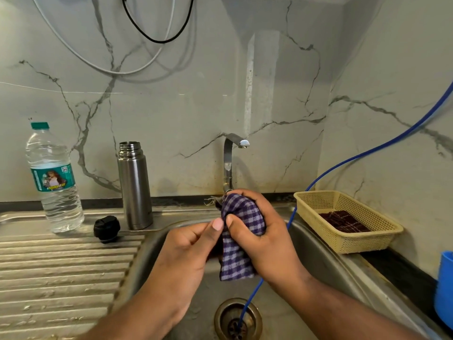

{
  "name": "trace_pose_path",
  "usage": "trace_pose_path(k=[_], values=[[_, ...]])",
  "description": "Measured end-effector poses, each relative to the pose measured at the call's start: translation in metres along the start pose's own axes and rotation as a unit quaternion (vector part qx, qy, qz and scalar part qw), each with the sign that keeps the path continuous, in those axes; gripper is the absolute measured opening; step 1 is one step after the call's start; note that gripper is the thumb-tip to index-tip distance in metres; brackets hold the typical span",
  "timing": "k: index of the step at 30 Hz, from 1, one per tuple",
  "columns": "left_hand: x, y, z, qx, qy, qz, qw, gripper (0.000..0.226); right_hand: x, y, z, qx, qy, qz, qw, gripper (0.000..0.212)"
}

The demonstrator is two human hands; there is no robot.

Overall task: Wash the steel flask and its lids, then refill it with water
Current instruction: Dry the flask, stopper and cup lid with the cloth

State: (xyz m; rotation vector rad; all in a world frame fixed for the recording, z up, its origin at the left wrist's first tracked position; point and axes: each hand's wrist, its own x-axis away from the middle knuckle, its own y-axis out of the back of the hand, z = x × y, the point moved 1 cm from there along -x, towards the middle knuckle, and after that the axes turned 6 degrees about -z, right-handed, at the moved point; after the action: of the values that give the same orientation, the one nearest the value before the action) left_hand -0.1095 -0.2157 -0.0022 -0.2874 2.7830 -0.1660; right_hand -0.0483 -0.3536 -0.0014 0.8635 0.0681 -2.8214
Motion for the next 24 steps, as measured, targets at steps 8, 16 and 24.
trace_pose_path(k=[8, 16, 24], values=[[0.0, 0.007, -0.009, -0.376, -0.256, 0.127, 0.881, 0.026, -0.007, 0.002, -0.002, -0.259, -0.333, 0.006, 0.907, 0.024], [-0.001, -0.001, -0.004, 0.227, 0.195, -0.044, 0.953, 0.03, 0.0, 0.01, 0.008, 0.171, 0.224, 0.031, 0.959, 0.047], [0.004, -0.004, -0.005, 0.107, 0.064, -0.006, 0.992, 0.028, -0.003, 0.005, -0.001, 0.074, 0.078, -0.024, 0.994, 0.042]])
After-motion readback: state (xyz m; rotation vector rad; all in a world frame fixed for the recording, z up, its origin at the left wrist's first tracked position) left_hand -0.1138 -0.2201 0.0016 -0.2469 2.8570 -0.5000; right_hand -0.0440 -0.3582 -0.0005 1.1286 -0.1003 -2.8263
